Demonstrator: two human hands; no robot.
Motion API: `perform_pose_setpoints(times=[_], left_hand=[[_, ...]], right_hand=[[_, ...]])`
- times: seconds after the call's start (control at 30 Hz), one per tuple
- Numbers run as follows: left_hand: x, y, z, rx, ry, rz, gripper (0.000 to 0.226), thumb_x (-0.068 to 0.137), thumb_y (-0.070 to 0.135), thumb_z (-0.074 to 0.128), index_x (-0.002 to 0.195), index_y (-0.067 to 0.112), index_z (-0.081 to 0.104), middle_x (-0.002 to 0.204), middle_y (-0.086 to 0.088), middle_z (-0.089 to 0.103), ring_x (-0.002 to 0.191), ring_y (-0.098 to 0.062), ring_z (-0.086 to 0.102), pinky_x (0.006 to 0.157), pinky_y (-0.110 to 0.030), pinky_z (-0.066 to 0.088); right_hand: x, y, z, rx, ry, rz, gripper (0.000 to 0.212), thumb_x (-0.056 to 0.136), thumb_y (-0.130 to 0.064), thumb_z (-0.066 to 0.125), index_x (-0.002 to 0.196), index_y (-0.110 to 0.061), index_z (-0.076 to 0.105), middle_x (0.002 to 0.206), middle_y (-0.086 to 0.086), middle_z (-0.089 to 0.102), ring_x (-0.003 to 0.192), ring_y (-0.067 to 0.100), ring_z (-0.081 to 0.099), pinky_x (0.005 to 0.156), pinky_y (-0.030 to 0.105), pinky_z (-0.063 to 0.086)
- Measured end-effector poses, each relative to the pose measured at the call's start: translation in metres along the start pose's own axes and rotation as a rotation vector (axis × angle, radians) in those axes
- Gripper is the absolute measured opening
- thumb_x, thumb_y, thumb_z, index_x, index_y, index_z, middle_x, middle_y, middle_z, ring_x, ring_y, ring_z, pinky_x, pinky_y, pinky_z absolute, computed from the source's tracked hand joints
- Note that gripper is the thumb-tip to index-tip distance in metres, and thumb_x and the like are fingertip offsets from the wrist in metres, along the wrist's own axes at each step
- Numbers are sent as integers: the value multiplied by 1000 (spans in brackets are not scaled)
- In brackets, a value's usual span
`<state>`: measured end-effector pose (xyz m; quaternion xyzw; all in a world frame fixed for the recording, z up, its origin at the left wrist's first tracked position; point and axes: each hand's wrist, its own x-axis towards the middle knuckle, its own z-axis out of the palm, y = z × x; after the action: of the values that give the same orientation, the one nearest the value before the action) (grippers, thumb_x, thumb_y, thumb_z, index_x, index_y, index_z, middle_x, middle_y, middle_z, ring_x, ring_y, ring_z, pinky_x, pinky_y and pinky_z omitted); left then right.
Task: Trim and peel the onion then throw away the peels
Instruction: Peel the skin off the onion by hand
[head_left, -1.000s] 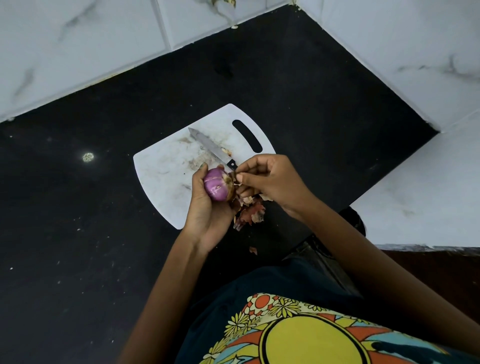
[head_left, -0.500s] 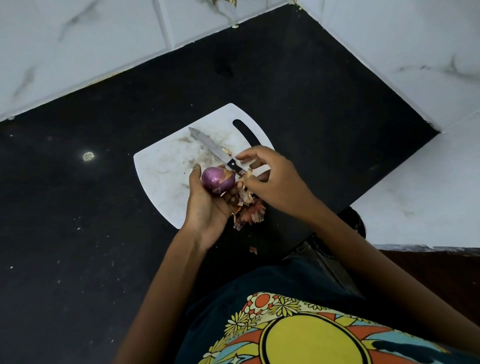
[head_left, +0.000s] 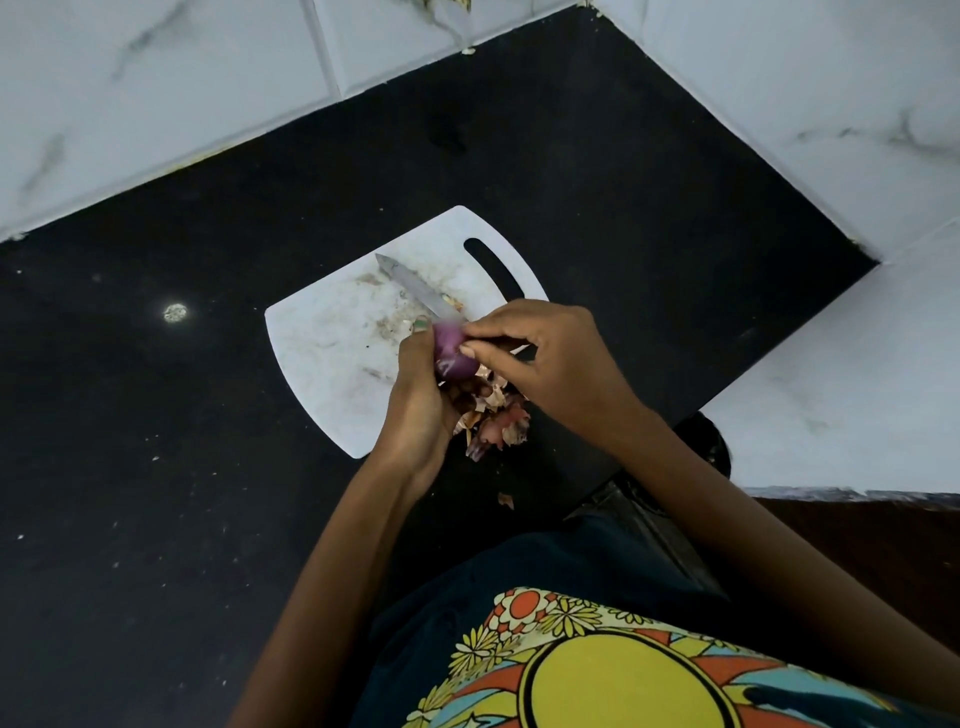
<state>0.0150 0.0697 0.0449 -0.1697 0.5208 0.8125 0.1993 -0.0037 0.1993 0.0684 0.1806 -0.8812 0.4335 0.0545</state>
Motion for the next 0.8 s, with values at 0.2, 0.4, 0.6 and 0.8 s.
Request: perform_pose_setpoints(times=[0.2,0.4,0.6,0.8], left_hand=[[1,0,0,104,143,4,53,101,46,29,127,2,46,122,-22,60,104,-23,64,82,-31,53],[3,-1,3,65,96,7,46,103,37,28,113,-1,50,93,-13,63,70,-8,64,59,-19,51],[-1,0,6,-36,74,-8,45,103,38,26,99,4,56,62,-2,71,49,-6,63,46,-16,48],[0,1,7,-12,116,8,53,102,43,27,111,-1,54,75,-6,72,65,-8,69,55,-19,52]], right_hand=[[1,-3,-2,-19,-4,7,21,79,-15,69,96,-3,74,85,8,74,75,15,69,69,39,57],[0,-2,4,-89,64,-13,12,77,-8,66,83,-1,74,74,8,71,66,18,65,62,39,54],[0,-6,-2,165,64,178,10,79,-3,67,86,-2,75,80,3,74,75,11,68,69,17,55],[-5,-6,5,46,93,66,13,80,-10,71,91,-3,74,85,6,74,76,11,68,71,27,56]])
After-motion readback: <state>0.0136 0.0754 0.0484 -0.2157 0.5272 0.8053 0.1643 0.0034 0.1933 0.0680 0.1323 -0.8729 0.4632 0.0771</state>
